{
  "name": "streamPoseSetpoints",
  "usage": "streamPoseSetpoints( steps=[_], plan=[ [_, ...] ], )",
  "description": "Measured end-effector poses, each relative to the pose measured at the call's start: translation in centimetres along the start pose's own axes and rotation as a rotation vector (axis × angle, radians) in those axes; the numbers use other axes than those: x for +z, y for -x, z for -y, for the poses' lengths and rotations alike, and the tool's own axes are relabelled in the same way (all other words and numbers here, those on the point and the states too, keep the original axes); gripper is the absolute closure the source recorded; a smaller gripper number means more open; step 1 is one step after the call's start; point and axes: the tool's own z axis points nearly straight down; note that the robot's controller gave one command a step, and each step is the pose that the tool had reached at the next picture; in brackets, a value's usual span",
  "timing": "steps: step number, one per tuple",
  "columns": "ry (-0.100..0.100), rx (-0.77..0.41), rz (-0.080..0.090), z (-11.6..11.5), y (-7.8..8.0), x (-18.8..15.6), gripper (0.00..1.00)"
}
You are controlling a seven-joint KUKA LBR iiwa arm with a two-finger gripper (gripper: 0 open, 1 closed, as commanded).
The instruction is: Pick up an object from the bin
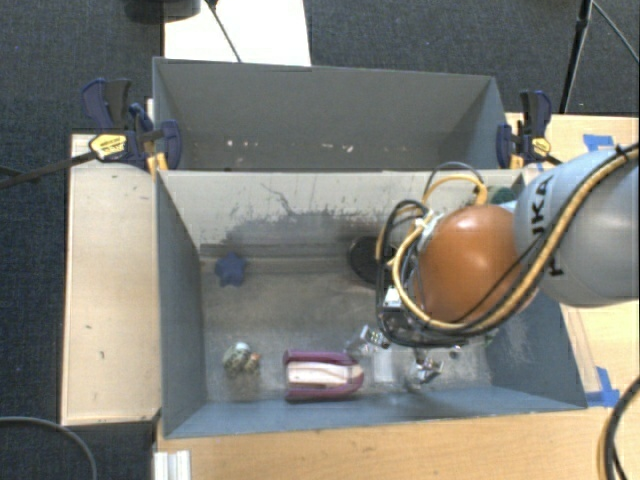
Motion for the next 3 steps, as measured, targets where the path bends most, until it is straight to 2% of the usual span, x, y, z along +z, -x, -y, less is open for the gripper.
streamPoseSetpoints(
  steps=[1,2,3],
  plan=[
    [0.002,0.000,0.002,-0.1,0.1,-0.1,1.00],
    [0.014,0.008,-0.008,0.0,0.2,-0.8,1.00],
    [0.014,0.015,-0.007,0.0,0.3,-1.4,1.00]
  ],
)
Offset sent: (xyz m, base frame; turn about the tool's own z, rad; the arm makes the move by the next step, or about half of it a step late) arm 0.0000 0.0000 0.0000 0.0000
